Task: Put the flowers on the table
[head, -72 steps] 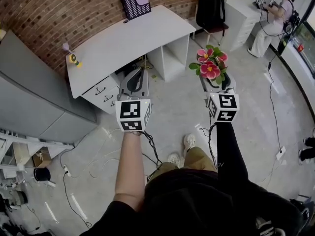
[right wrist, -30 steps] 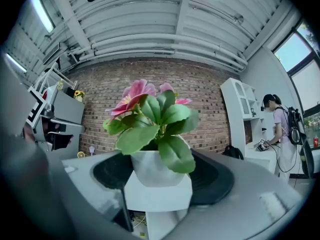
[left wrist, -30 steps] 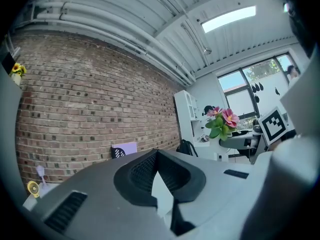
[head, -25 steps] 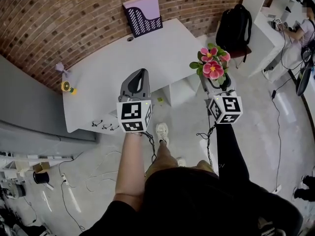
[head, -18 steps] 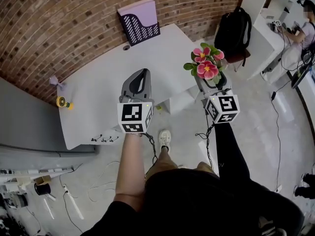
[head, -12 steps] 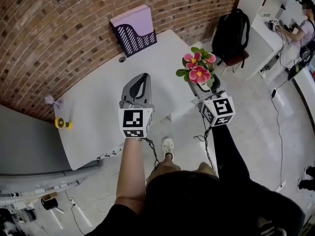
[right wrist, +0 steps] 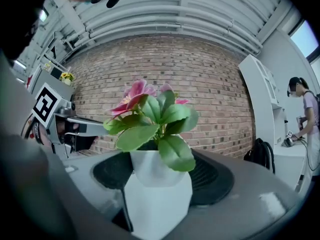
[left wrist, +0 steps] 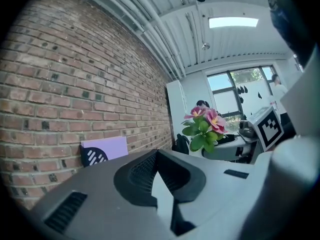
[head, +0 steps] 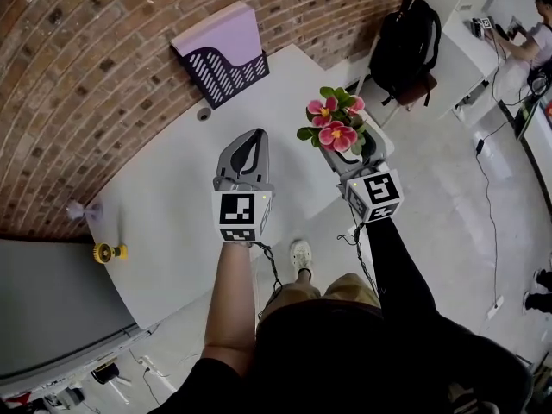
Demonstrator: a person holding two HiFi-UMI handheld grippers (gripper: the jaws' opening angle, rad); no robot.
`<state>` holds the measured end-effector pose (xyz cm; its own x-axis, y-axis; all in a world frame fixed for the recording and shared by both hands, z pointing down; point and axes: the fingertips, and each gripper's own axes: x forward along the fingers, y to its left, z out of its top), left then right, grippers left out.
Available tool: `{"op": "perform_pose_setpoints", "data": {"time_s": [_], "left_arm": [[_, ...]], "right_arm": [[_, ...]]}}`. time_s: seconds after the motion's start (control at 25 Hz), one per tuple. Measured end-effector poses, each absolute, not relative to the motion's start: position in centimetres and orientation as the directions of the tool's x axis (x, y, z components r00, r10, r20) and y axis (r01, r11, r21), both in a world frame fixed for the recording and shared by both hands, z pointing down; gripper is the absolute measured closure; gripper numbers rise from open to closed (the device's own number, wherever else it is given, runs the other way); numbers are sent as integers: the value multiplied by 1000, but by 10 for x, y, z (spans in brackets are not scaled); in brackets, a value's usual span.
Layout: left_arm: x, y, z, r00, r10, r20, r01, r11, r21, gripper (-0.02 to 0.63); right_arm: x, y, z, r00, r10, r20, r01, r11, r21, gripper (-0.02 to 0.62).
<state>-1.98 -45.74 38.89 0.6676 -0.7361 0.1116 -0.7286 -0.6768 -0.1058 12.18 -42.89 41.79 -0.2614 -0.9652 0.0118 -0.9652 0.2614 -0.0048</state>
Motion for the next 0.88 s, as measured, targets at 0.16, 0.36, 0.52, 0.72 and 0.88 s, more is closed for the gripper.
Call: {"op": "perform_pose_setpoints", "data": {"time_s": [0.16, 0.36, 0.52, 0.72, 0.88], "left_arm": [[-20, -470, 405, 672, -728, 137, -723, -685, -93, 598], [-18, -482, 420, 671, -724, 162, -723, -687, -75, 598], [-21, -489, 437, 666, -722, 185, -727, -684, -54, 598], [-22, -493, 445, 674, -718, 172, -725, -688, -29, 598], [-25, -492, 451, 672, -719, 180, -726, -687, -29, 598]], "right_arm": [[118, -444, 444, -269, -962, 39, -963, 268, -34, 261], [100, -463, 477, -322, -943, 83, -947, 319, -39, 261], [91, -474, 509, -339, -930, 140, -941, 337, -42, 261], [86, -483, 550, -347, -914, 210, -938, 343, -53, 261], [80, -482, 581, -353, -896, 269, -935, 347, -71, 261]]}}
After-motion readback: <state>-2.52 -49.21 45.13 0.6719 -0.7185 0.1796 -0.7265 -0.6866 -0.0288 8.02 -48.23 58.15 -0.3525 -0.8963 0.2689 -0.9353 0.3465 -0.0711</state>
